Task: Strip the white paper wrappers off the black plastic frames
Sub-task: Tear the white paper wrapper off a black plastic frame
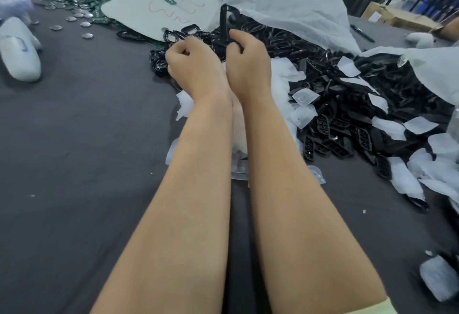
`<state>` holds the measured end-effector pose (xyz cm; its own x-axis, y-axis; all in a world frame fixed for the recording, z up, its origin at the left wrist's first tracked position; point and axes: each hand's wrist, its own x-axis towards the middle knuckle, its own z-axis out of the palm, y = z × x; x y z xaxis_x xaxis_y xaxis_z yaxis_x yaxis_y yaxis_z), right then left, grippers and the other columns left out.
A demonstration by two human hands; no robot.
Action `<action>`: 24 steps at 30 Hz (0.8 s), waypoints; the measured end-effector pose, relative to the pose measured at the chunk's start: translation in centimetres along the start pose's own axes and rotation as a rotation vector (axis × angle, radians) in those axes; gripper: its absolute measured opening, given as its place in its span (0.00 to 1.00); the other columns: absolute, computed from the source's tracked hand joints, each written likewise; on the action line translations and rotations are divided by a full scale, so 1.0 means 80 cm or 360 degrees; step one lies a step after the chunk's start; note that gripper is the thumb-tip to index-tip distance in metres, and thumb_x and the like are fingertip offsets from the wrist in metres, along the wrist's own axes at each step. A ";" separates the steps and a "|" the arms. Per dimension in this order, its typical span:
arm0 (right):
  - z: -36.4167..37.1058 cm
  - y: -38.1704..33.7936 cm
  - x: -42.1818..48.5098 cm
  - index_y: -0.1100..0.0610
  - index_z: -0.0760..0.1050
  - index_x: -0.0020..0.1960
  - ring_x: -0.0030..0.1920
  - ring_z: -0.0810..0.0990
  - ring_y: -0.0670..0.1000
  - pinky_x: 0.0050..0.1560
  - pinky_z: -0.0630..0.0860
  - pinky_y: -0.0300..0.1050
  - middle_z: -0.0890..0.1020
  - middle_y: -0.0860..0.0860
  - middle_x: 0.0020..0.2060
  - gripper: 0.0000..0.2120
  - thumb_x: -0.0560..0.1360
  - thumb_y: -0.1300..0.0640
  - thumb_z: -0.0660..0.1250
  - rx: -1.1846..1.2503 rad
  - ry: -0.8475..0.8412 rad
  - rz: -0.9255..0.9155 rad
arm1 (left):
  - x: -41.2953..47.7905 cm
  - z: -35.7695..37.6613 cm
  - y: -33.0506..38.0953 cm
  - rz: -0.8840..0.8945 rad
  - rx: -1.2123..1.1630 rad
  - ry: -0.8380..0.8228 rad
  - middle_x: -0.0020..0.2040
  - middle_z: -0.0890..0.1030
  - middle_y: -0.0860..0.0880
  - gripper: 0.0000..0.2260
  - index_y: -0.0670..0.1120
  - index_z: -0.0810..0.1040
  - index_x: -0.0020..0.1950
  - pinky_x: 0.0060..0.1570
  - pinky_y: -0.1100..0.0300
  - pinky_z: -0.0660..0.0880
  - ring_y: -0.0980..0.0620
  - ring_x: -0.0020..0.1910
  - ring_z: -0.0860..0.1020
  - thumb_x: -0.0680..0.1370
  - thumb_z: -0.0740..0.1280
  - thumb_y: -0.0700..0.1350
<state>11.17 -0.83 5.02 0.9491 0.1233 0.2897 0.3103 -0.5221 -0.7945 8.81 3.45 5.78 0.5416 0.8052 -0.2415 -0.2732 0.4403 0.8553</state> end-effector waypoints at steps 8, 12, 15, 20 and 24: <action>-0.081 -0.003 -0.054 0.61 0.80 0.59 0.53 0.78 0.42 0.56 0.73 0.31 0.82 0.49 0.53 0.19 0.75 0.70 0.55 0.0493 0.0038 -0.0040 | -0.063 0.003 0.004 0.0057 0.0260 -0.0563 0.42 0.81 0.42 0.07 0.37 0.77 0.52 0.52 0.51 0.79 0.51 0.39 0.76 0.79 0.62 0.39; -0.131 0.016 -0.095 0.56 0.82 0.51 0.42 0.78 0.32 0.42 0.71 0.23 0.83 0.42 0.43 0.18 0.75 0.68 0.56 0.0533 0.0023 0.0006 | -0.101 -0.013 -0.006 0.0079 0.0388 -0.0689 0.48 0.82 0.41 0.08 0.39 0.76 0.54 0.43 0.55 0.81 0.47 0.45 0.82 0.81 0.58 0.39; -0.157 0.041 -0.126 0.52 0.81 0.46 0.42 0.80 0.40 0.42 0.74 0.30 0.84 0.46 0.43 0.17 0.75 0.67 0.56 0.0488 0.0222 0.0152 | -0.128 -0.030 -0.018 0.0006 0.0377 -0.0756 0.45 0.82 0.41 0.08 0.39 0.72 0.53 0.32 0.62 0.78 0.52 0.36 0.83 0.81 0.55 0.38; -0.164 0.097 -0.168 0.52 0.80 0.55 0.43 0.76 0.48 0.43 0.69 0.39 0.82 0.50 0.51 0.15 0.77 0.62 0.58 -0.0288 0.0273 0.0409 | -0.151 -0.062 -0.041 -0.0045 0.0410 -0.0701 0.39 0.78 0.48 0.03 0.42 0.72 0.53 0.29 0.66 0.76 0.59 0.29 0.75 0.81 0.60 0.38; -0.141 0.103 -0.176 0.44 0.77 0.61 0.64 0.72 0.56 0.65 0.66 0.50 0.77 0.49 0.63 0.17 0.78 0.56 0.57 -0.0686 -0.0093 0.0413 | -0.160 -0.074 -0.055 -0.0055 0.0469 -0.0717 0.37 0.76 0.50 0.04 0.44 0.71 0.51 0.31 0.66 0.76 0.59 0.29 0.74 0.80 0.62 0.37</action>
<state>-0.21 -16.36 0.39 0.9973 -0.0160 0.0716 0.0253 -0.8413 -0.5400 -1.65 -6.46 2.37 0.8514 0.5136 -0.1066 -0.0497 0.2813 0.9583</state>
